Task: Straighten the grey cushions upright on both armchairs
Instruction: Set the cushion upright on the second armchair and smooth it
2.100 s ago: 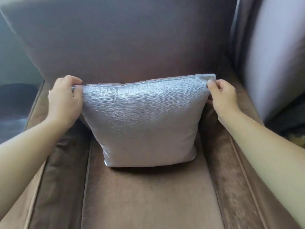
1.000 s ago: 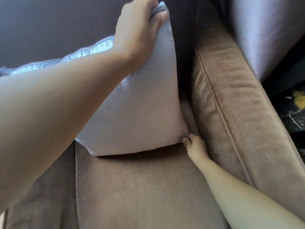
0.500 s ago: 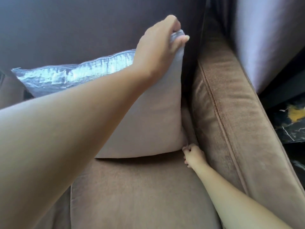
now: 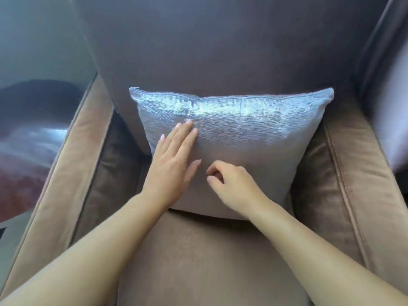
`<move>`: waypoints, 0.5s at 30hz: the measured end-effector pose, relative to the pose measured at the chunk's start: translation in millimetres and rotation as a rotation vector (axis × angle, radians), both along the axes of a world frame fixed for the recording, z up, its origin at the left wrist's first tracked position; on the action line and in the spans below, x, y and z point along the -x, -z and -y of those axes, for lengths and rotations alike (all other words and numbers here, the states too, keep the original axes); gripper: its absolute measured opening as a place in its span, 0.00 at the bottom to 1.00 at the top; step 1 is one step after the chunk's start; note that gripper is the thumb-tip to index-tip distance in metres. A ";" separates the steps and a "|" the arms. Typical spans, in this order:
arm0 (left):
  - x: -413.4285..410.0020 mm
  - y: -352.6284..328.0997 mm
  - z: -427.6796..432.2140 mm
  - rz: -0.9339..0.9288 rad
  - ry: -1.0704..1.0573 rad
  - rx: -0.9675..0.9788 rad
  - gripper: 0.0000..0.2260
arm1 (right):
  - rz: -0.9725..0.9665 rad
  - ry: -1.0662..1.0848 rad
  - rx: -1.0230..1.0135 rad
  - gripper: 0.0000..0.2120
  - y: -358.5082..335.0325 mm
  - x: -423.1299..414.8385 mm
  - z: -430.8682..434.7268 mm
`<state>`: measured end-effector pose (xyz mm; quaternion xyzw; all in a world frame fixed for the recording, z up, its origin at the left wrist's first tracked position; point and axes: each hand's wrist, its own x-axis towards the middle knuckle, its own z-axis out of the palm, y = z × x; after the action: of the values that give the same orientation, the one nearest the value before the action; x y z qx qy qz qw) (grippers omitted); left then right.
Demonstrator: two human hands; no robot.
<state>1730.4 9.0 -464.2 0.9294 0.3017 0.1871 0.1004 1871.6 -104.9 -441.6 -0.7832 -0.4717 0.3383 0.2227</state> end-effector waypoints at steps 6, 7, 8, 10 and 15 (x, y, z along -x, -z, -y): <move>42.6 45.1 -4.9 0.272 -0.332 0.462 0.33 | 0.263 -0.161 -0.296 0.14 -47.9 25.7 -103.5; 43.6 52.9 -2.6 0.353 -0.403 0.624 0.33 | 0.316 -0.196 -0.338 0.15 -52.1 29.2 -118.6; 44.9 62.0 -1.6 0.416 -0.462 0.766 0.32 | 0.369 -0.225 -0.368 0.16 -55.2 33.2 -133.6; 48.7 77.6 0.3 0.443 -0.531 0.924 0.30 | 0.481 -0.257 -0.367 0.18 -56.8 40.2 -161.1; 66.0 118.5 -4.0 0.365 -0.410 1.075 0.24 | 0.690 -0.229 -0.173 0.22 -37.2 42.5 -195.7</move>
<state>1664.4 13.0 -582.7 0.6242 0.5048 0.1802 0.5683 1829.0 90.8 -404.4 -0.7715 -0.6306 0.0362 0.0766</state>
